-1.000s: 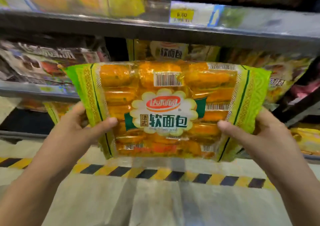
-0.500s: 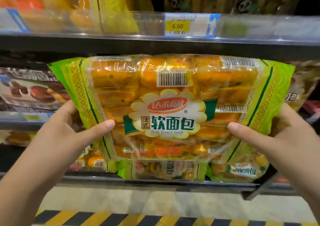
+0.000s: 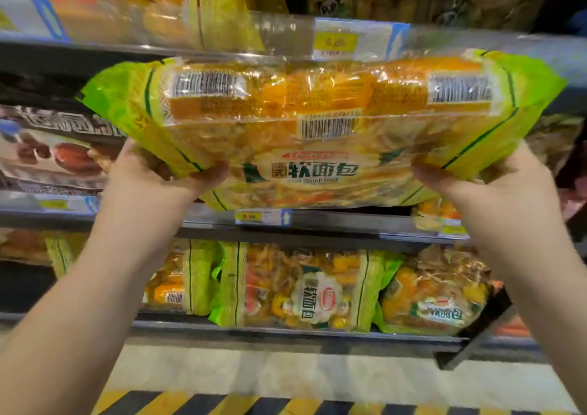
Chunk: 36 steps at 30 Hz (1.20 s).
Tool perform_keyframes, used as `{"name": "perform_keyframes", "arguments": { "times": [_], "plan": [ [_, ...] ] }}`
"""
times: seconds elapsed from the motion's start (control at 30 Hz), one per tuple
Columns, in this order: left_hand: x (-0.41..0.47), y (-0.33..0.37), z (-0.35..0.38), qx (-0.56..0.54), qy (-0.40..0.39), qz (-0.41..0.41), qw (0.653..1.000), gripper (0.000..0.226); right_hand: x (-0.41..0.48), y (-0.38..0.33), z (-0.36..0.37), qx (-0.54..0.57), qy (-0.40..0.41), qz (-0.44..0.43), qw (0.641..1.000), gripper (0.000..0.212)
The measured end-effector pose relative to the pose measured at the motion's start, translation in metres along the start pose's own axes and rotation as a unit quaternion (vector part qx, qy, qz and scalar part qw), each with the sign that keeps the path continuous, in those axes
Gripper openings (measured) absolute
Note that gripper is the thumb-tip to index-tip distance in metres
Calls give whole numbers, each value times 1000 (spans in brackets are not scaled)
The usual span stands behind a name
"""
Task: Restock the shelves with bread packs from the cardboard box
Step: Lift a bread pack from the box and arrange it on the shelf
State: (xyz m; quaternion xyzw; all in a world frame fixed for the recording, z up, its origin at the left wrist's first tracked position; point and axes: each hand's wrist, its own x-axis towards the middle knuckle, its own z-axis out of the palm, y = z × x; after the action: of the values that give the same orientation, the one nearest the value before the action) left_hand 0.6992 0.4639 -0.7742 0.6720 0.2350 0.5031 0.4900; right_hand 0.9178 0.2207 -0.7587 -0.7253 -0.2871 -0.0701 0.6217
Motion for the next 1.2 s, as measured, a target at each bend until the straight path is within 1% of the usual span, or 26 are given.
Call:
{"name": "perform_keyframes", "arguments": {
  "times": [0.07,0.1,0.13,0.2,0.3,0.43,0.57,0.67,0.8,0.87,0.97,1.03,1.1,1.2],
  "plan": [
    [2,-16,2,-3,2,-6,1000,66,1,-8,2,-7,-16,-11,1000,44],
    [2,-20,4,-7,6,-5,1000,64,0,3,6,-6,-34,9,999,47],
    [2,-23,8,-21,12,-10,1000,63,-1,2,11,15,-19,20,1000,49],
    [1,-23,13,-36,21,-17,999,61,7,2,11,-1,-19,27,999,48],
    [1,-22,19,-26,30,-29,999,56,5,13,17,-22,-25,41,999,47],
    [5,-20,26,-24,24,-9,999,51,10,20,21,-13,-3,52,999,47],
    [9,-22,30,-23,11,22,999,51,12,31,26,-20,-8,38,999,48],
    [9,-24,35,-23,18,37,999,52,13,38,27,-24,-1,32,999,50],
    [12,-33,40,-30,34,57,997,53,16,43,24,-16,13,20,1000,47],
    [13,-44,41,-28,32,37,998,51,17,46,24,-20,10,16,1000,47],
    [7,-54,43,10,25,-4,1000,50,14,52,25,-57,-25,14,998,45],
    [5,-58,46,31,30,-28,999,39,12,57,25,-77,-47,7,996,39],
    [6,-60,46,45,31,-40,998,36,11,61,25,-86,-49,-1,995,36],
    [9,-61,44,80,10,-65,995,38,10,64,25,-80,-48,2,996,31]
  ]
}}
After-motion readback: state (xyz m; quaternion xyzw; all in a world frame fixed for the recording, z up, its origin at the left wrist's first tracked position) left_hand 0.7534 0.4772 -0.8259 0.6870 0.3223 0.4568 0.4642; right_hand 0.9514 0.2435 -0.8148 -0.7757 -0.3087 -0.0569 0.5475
